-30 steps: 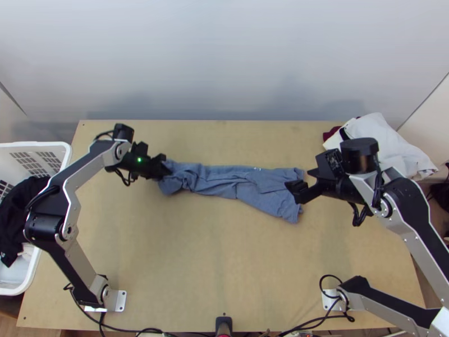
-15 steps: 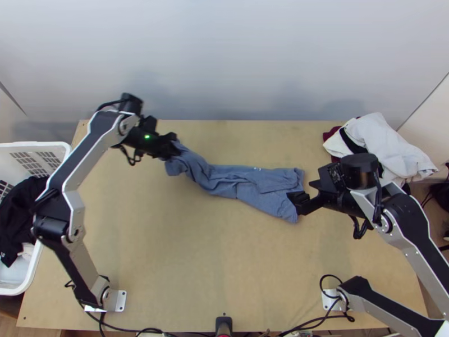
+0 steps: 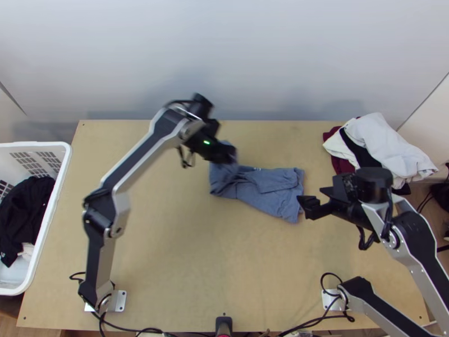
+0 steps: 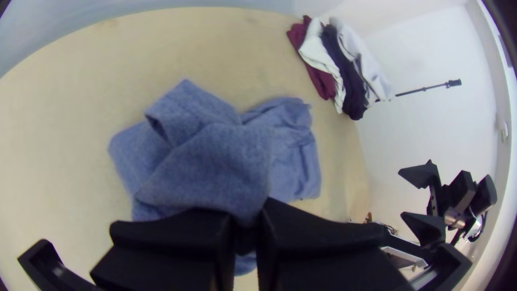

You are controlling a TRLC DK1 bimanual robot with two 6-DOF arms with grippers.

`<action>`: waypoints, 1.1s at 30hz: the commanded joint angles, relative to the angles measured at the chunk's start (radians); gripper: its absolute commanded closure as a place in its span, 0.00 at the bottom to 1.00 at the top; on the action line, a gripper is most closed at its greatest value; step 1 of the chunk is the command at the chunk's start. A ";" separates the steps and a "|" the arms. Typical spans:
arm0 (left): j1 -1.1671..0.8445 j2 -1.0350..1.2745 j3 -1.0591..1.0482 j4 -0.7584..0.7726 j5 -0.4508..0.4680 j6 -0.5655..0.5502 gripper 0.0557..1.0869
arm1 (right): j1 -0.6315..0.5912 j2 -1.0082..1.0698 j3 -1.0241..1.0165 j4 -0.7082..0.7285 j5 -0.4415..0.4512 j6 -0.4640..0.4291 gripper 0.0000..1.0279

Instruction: Fold the t-shirt

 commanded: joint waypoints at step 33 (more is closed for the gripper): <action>-0.028 -0.071 -0.070 0.396 0.061 -0.149 0.05 | -0.190 -0.113 -0.355 0.133 -0.109 0.185 0.04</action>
